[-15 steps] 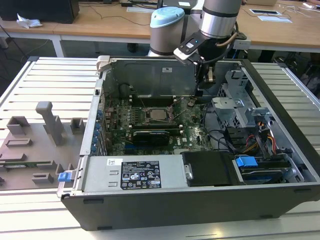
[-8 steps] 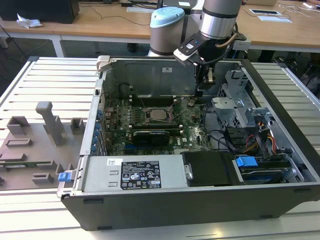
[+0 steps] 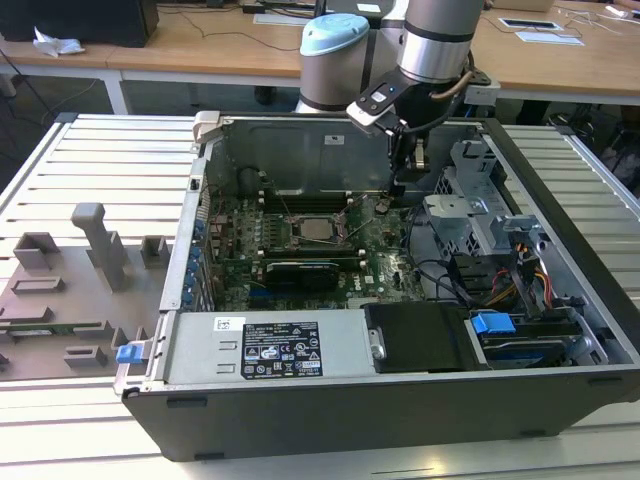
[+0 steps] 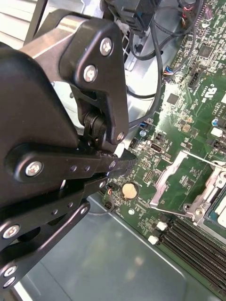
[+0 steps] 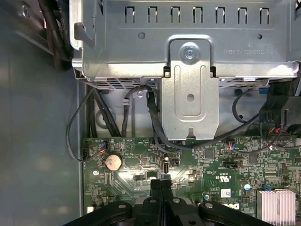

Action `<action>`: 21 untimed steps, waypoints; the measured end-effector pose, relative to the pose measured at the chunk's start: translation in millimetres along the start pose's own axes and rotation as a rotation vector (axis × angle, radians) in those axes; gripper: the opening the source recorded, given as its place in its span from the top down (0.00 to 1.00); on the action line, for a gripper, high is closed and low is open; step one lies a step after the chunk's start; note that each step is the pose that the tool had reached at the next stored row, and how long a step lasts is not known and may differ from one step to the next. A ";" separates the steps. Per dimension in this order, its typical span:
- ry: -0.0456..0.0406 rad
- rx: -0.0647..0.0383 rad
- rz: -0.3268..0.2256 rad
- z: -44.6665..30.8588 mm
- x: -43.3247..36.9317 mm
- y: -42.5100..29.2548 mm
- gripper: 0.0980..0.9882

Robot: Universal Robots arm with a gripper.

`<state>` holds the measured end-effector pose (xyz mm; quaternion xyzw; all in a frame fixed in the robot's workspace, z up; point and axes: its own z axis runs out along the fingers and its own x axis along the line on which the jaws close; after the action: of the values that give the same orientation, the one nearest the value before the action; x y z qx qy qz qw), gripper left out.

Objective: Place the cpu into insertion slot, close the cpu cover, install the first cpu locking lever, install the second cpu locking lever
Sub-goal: 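Close the cpu cover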

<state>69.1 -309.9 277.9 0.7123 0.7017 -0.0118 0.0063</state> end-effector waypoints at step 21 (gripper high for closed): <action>-0.0001 0.000 0.000 13.0 0.3 0.1 0.99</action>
<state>69.1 -309.9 264.8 0.7123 0.7017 -0.0118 0.0063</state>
